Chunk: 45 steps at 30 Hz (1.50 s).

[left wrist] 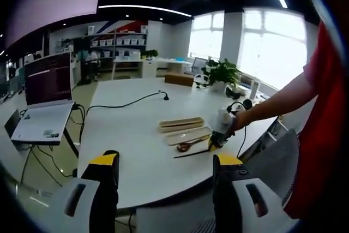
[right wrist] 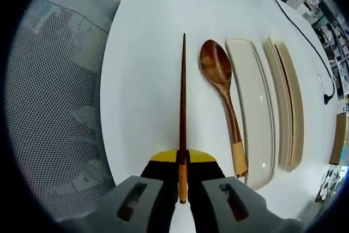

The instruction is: Arrange the utensils inside the cutlery case until each visible utensil rests in its matching compartment.

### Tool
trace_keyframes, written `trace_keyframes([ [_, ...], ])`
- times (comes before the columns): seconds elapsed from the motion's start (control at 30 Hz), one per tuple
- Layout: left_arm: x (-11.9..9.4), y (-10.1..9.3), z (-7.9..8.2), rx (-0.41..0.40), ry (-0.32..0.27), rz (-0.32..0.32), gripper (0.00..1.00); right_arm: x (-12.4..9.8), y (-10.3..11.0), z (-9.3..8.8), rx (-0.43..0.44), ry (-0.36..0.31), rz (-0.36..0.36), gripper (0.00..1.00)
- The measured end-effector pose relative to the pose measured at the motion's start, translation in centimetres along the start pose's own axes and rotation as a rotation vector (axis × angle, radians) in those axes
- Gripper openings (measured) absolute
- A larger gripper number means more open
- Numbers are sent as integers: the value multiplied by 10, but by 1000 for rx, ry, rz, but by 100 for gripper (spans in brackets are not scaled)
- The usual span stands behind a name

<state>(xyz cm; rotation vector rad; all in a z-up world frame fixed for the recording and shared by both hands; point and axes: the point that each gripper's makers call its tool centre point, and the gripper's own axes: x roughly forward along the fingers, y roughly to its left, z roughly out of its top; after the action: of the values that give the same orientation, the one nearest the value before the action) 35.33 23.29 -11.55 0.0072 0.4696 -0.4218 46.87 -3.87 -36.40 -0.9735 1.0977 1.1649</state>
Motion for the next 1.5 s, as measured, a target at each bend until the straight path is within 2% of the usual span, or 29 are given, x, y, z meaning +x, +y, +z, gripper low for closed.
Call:
trace_keyframes([
  [0.1, -1, 0, 1, 1, -3, -1, 72, 0, 0, -2, 3, 22, -8, 1],
  [0.43, -2, 2, 3, 7, -6, 3, 72, -10, -2, -2, 23, -4, -21, 0],
  [0.67, -1, 2, 5, 10, -11, 1, 72, -17, 0, -2, 78, -33, 16, 0],
  [0.83, -1, 1, 2, 9, -4, -4, 72, -24, -2, -1, 79, -54, 31, 0],
  [1.5, 1, 2, 3, 7, -6, -4, 72, -37, -10, 0, 98, -35, 10, 0],
])
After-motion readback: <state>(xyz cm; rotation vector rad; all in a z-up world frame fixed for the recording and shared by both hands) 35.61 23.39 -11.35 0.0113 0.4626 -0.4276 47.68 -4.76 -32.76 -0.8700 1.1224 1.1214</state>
